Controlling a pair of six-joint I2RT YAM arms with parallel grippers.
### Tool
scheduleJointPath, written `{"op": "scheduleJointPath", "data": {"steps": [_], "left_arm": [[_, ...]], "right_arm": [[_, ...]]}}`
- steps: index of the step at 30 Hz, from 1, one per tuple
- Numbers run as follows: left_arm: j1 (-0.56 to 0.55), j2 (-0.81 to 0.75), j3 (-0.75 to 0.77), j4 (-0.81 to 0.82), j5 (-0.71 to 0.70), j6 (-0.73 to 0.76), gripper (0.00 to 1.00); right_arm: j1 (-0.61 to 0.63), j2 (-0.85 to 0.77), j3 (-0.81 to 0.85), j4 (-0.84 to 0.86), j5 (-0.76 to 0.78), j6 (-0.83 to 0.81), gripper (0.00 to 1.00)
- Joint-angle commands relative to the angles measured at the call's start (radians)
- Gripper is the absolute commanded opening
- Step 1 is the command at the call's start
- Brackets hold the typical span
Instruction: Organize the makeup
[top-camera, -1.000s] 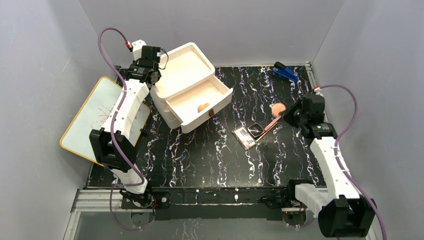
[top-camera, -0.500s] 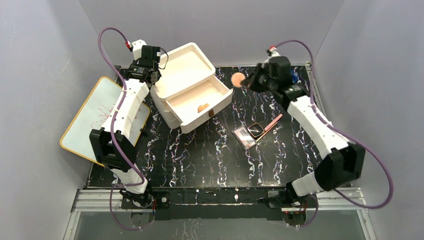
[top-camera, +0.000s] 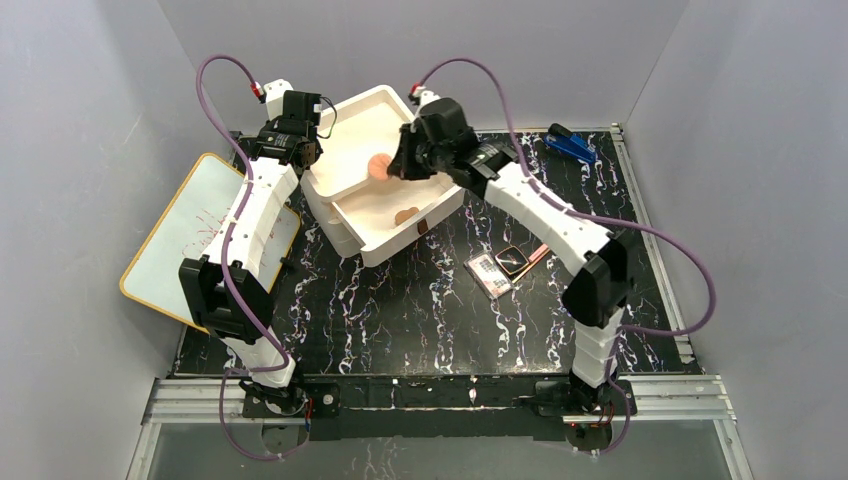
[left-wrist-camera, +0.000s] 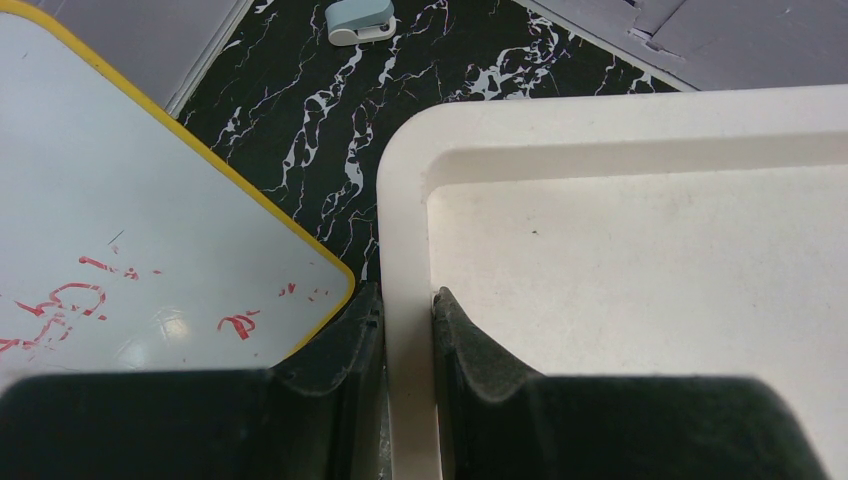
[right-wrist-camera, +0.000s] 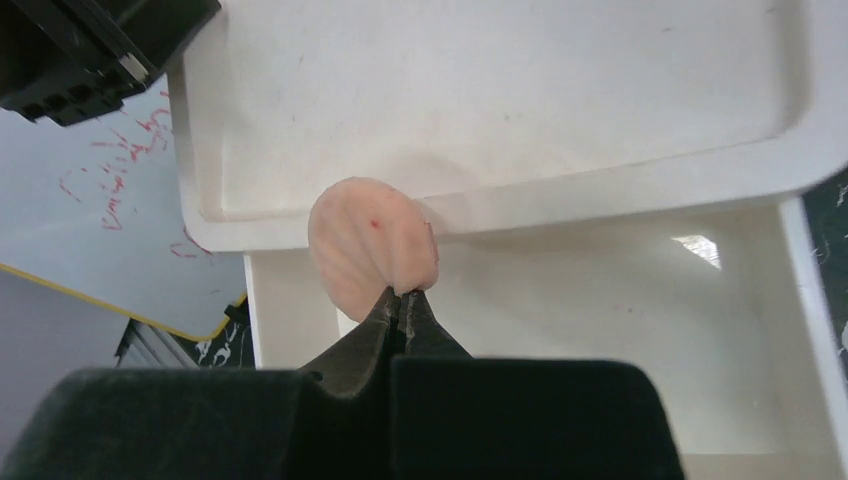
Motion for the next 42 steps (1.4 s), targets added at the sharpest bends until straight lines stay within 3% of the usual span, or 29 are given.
{"op": "scheduleJointPath", "data": {"steps": [1, 9, 11, 12, 16, 20, 28, 35, 42], "left_arm": [[-0.017, 0.024, -0.018, -0.143, 0.115, 0.022, 0.00], [-0.017, 0.022, -0.030, -0.136, 0.106, 0.024, 0.00], [-0.017, 0.025, -0.030, -0.136, 0.111, 0.021, 0.00], [-0.017, 0.026, -0.030, -0.135, 0.113, 0.019, 0.00], [-0.017, 0.029, -0.030, -0.135, 0.117, 0.020, 0.00], [-0.017, 0.031, -0.026, -0.147, 0.111, 0.026, 0.00], [-0.016, 0.045, -0.015, -0.153, 0.126, 0.012, 0.00], [-0.017, 0.047, -0.008, -0.157, 0.111, 0.001, 0.00], [-0.017, 0.069, 0.002, -0.160, 0.121, -0.014, 0.00]], "right_arm": [[0.058, 0.074, 0.137, -0.186, 0.028, -0.071, 0.01], [0.075, 0.094, 0.142, -0.293, 0.038, -0.108, 0.04], [0.075, 0.101, 0.150, -0.310, 0.038, -0.121, 0.47], [0.075, 0.102, 0.151, -0.310, 0.036, -0.129, 0.56], [0.075, 0.026, 0.108, -0.238, 0.122, -0.147, 0.81], [0.078, -0.243, -0.112, 0.027, 0.253, -0.203, 0.98], [0.080, -0.597, -0.411, 0.163, 0.283, -0.338, 0.99], [0.107, -0.893, -0.957, 0.365, 0.401, -0.252, 0.99], [0.157, -0.909, -1.175, 0.606, 0.556, -0.252, 0.99]]}}
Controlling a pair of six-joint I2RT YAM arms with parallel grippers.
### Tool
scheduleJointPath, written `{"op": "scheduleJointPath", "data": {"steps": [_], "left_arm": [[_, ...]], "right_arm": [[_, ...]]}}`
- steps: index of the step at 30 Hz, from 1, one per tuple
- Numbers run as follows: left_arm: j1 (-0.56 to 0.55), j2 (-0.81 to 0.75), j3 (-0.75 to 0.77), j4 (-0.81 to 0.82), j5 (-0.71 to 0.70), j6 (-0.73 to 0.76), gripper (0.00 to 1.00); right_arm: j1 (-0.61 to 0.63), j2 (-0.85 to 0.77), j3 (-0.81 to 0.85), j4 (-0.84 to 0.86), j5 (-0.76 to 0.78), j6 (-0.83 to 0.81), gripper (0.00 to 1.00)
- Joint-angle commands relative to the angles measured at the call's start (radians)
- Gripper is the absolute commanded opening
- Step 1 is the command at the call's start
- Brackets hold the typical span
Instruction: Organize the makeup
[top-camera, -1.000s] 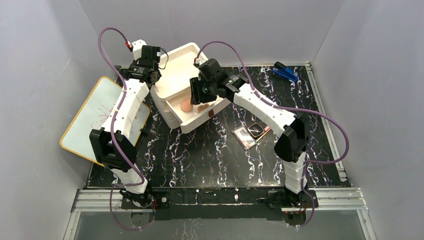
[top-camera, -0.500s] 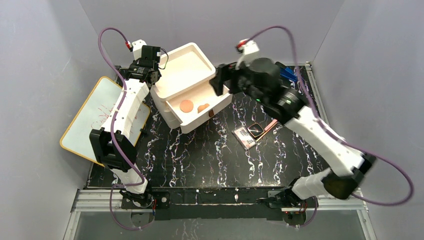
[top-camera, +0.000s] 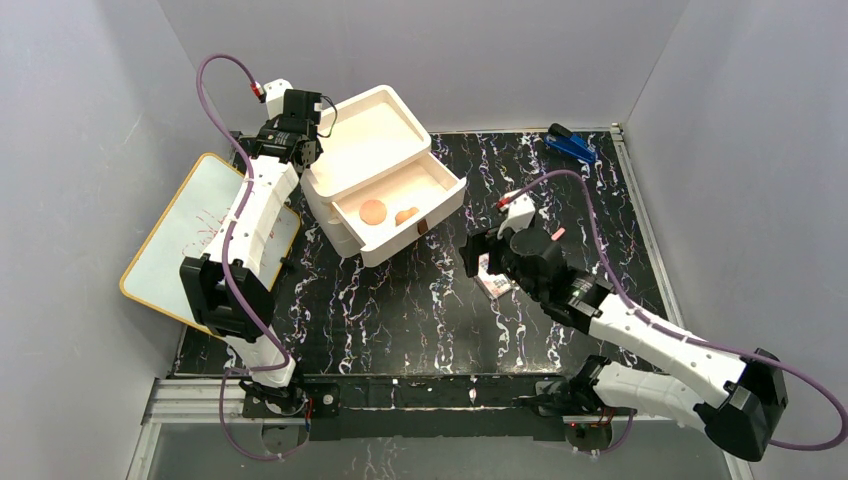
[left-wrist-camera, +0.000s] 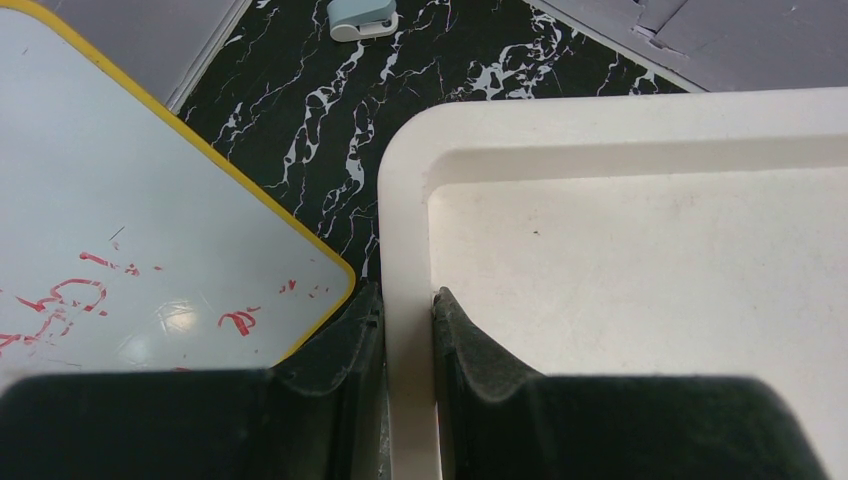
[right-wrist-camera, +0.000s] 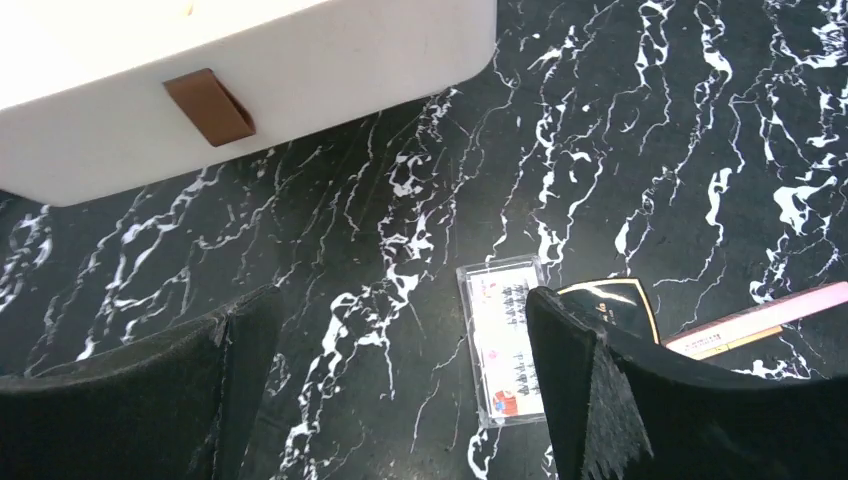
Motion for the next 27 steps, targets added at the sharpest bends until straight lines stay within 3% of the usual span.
{"op": "scheduleJointPath", "data": {"steps": [1, 7, 16, 27], "left_arm": [[-0.017, 0.059, -0.012, -0.140, 0.125, -0.007, 0.00], [-0.017, 0.062, -0.002, -0.143, 0.129, -0.009, 0.00], [-0.017, 0.063, -0.013, -0.137, 0.140, -0.002, 0.00], [-0.017, 0.046, -0.039, -0.123, 0.192, -0.008, 0.00]], "right_arm": [[0.051, 0.025, -0.027, 0.296, 0.160, -0.027, 0.99], [0.114, 0.236, 0.052, 0.392, 0.222, -0.120, 0.99], [0.120, 0.459, 0.173, 0.483, 0.155, -0.156, 0.99], [0.120, 0.713, 0.445, 0.546, 0.048, -0.205, 0.99]]}}
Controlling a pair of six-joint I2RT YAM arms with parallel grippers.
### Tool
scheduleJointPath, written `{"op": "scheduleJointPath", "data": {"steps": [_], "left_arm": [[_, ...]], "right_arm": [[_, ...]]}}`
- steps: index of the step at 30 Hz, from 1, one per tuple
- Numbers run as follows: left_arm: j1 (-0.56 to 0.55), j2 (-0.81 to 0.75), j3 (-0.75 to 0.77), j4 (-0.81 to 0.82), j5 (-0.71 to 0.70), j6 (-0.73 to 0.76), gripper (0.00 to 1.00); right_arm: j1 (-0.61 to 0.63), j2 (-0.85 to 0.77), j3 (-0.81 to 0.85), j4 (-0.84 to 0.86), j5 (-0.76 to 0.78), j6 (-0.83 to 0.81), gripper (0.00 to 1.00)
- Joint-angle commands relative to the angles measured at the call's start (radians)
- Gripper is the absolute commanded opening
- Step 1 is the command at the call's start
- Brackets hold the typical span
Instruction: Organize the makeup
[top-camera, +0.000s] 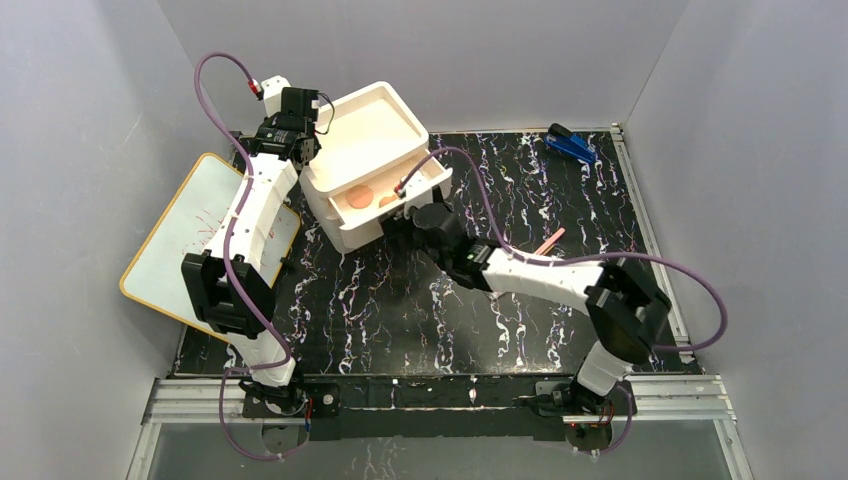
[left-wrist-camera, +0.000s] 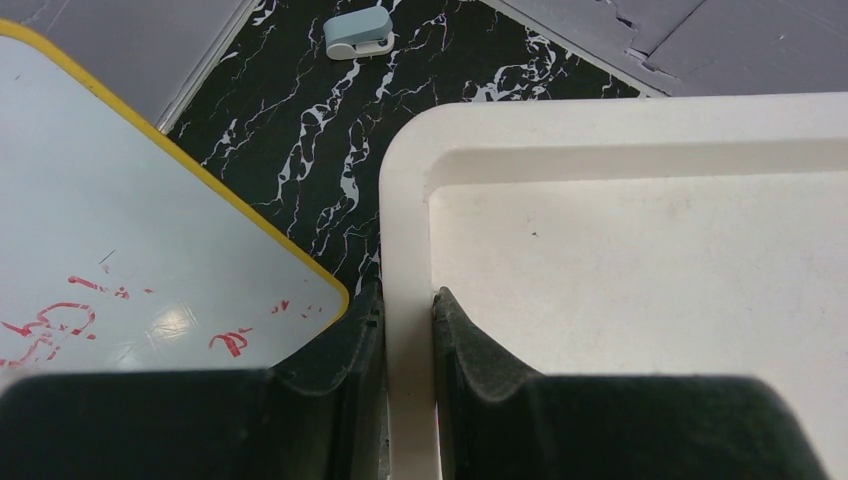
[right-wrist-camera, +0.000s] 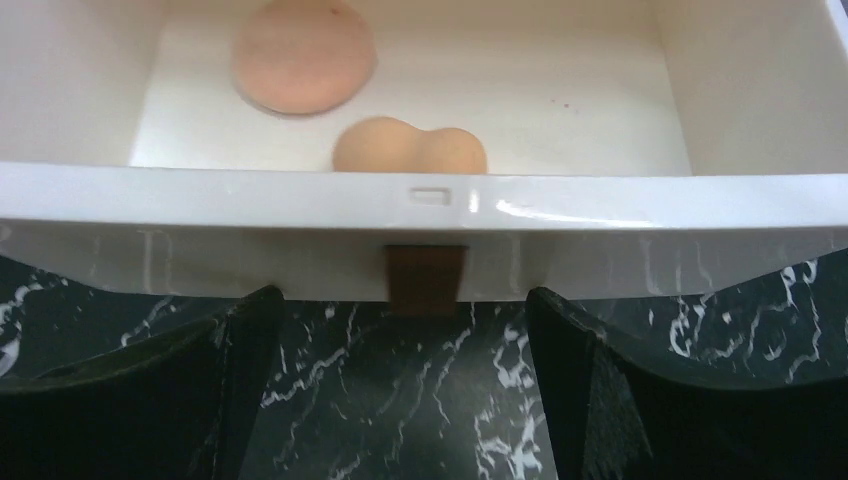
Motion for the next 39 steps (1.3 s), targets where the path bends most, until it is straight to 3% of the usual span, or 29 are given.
{"op": "scheduleJointPath", "data": {"steps": [1, 12, 20, 27, 33, 39], "left_arm": [[-0.033, 0.022, -0.052, -0.156, 0.188, -0.006, 0.00], [-0.032, 0.011, -0.040, -0.154, 0.274, -0.002, 0.00], [-0.035, 0.010, -0.021, -0.161, 0.300, 0.000, 0.00], [-0.035, 0.015, -0.020, -0.172, 0.275, 0.009, 0.00], [-0.035, 0.028, -0.016, -0.173, 0.262, 0.012, 0.00], [-0.036, 0.037, -0.003, -0.173, 0.277, 0.007, 0.00]], "right_arm": [[-0.011, 0.079, 0.179, 0.192, -0.035, -0.017, 0.99], [-0.033, 0.267, 0.399, 0.221, -0.086, -0.122, 0.99], [-0.085, 0.356, 0.438, 0.282, -0.129, -0.129, 0.99], [-0.086, 0.196, 0.310, 0.336, -0.109, -0.169, 0.99], [-0.085, -0.010, 0.112, 0.285, -0.113, -0.153, 0.99], [-0.087, -0.010, 0.015, 0.252, -0.113, -0.116, 0.99]]}}
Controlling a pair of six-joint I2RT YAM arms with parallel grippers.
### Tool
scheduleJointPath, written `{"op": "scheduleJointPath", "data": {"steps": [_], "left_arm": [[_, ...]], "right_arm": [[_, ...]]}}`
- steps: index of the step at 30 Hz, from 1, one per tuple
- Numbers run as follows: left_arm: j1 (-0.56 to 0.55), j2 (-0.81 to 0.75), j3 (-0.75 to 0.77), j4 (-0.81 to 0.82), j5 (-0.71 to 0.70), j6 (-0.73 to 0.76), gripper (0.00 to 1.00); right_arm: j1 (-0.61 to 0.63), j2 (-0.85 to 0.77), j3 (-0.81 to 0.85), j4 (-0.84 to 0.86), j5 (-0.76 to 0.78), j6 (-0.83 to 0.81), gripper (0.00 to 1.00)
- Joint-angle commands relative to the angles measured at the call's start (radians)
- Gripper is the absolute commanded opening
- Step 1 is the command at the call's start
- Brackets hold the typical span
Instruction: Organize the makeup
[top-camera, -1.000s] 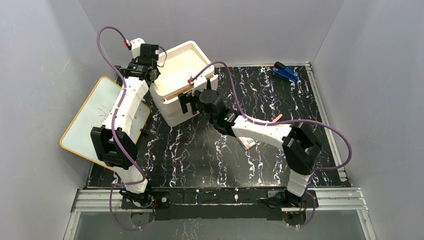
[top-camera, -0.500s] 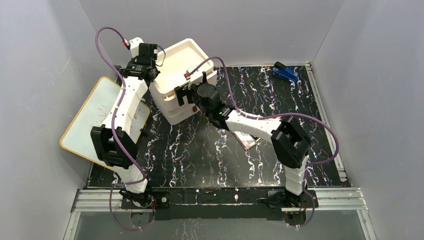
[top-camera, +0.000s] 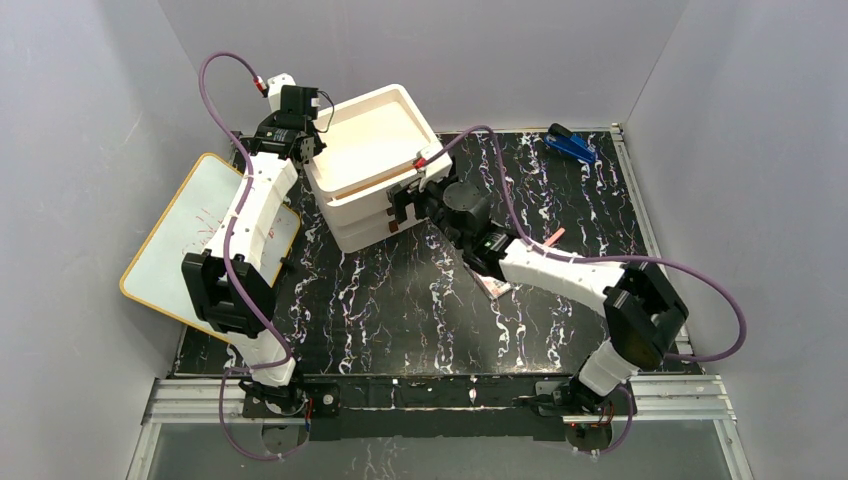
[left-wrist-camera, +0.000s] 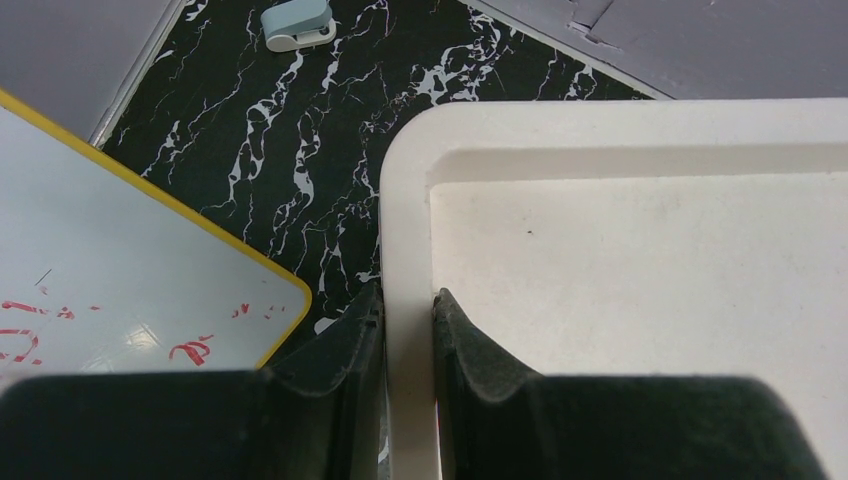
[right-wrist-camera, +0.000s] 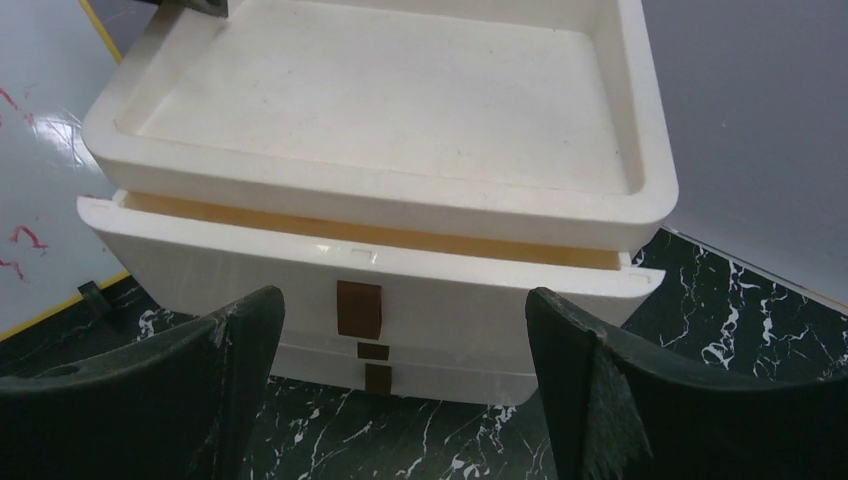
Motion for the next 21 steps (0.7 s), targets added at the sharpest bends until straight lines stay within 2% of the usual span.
{"op": "scheduleJointPath", "data": {"steps": [1, 8, 17, 21], "left_arm": [[-0.037, 0.035, -0.014, -0.186, 0.168, -0.012, 0.00], [-0.041, 0.023, -0.022, -0.190, 0.170, -0.011, 0.00], [-0.043, 0.007, -0.032, -0.195, 0.168, -0.001, 0.00], [-0.043, 0.005, -0.034, -0.195, 0.163, 0.004, 0.00]], "right_arm": [[0.003, 0.031, -0.037, -0.013, -0.004, 0.025, 0.99], [0.002, 0.181, 0.074, 0.002, -0.049, 0.029, 0.99], [-0.022, 0.387, 0.357, -0.022, -0.096, -0.004, 0.99], [-0.023, 0.403, 0.364, -0.027, -0.105, 0.000, 0.99]]}}
